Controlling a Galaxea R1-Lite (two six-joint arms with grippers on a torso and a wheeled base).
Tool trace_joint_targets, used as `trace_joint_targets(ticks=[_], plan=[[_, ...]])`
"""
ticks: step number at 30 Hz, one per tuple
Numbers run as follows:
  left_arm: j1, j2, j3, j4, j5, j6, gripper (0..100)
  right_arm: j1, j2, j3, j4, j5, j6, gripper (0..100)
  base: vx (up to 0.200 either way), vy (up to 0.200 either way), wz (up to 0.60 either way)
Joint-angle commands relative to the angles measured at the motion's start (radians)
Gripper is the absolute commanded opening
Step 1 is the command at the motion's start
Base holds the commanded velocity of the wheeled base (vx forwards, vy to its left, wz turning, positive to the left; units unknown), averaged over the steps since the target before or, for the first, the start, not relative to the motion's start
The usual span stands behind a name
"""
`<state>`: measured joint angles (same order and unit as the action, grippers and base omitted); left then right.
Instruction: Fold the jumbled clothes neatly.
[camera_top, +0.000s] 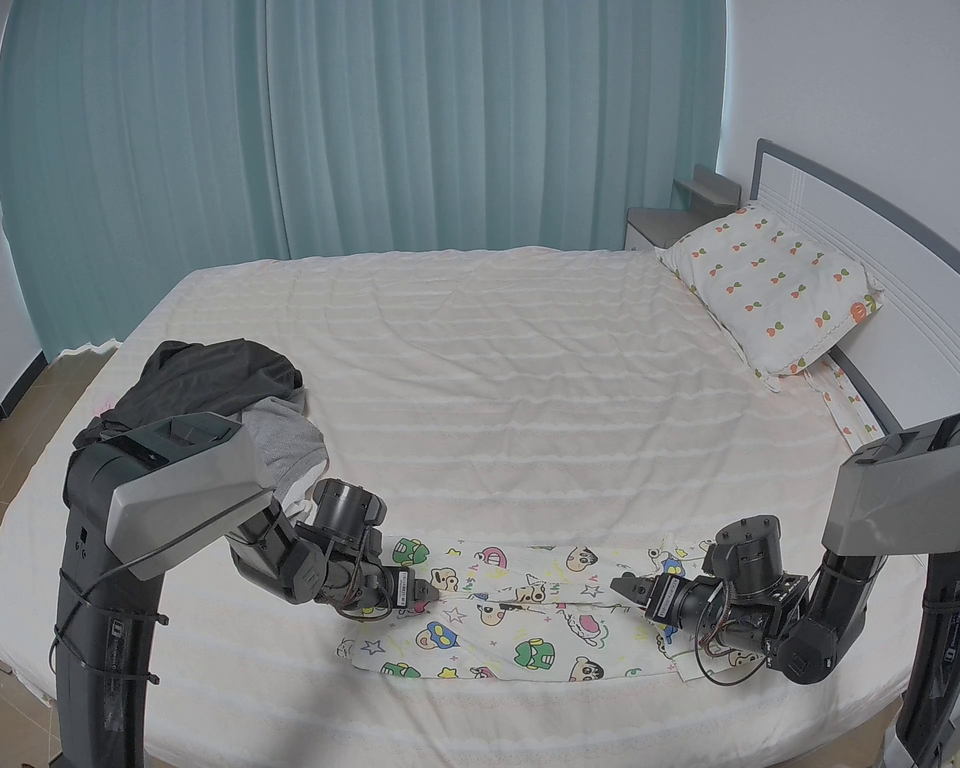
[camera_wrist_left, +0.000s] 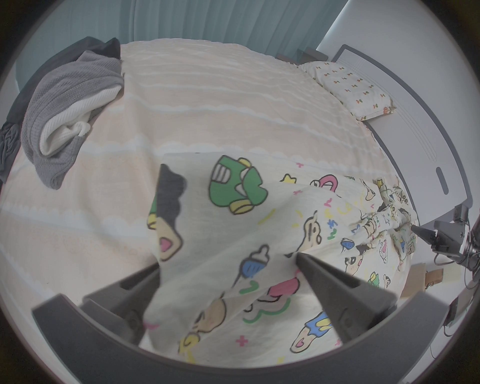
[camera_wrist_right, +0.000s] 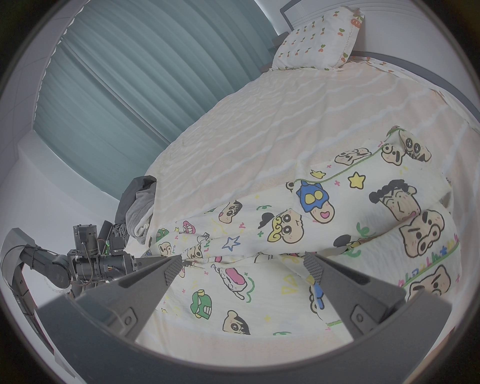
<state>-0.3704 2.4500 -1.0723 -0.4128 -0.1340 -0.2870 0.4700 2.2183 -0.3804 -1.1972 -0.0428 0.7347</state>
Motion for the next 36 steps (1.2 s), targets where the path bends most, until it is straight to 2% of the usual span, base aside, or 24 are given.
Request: trace_joint_targets(ticks=[1,12,18,34,36], plan=[[-0.004,0.004,-0.009,0.002,0.007,-0.001,0,-0.001,0.0,0.0,-0.001,0.0,0.0,100,0.0,0.0,0.0],[0.001,-0.013,0.006,0.002,0.011,-0.011,0,-0.002,-0.006,0.0,-0.001,0.0,0.0,100,0.0,0.0,0.0],[0.01,-0.078,0.061,0.002,0.01,-0.012,0,-0.004,-0.019,0.002,-0.001,0.0,0.002,100,0.0,0.0,0.0],[0.102,-0.18,0.16,-0.001,-0.006,-0.052,0,-0.007,-0.029,0.002,-0.001,0.001,0.003,100,0.0,0.0,0.0],[0.125,-0.207,0.183,-0.003,-0.03,-0.052,0,-0.007,-0.04,0.003,-0.001,0.001,0.005,100,0.0,0.0,0.0]])
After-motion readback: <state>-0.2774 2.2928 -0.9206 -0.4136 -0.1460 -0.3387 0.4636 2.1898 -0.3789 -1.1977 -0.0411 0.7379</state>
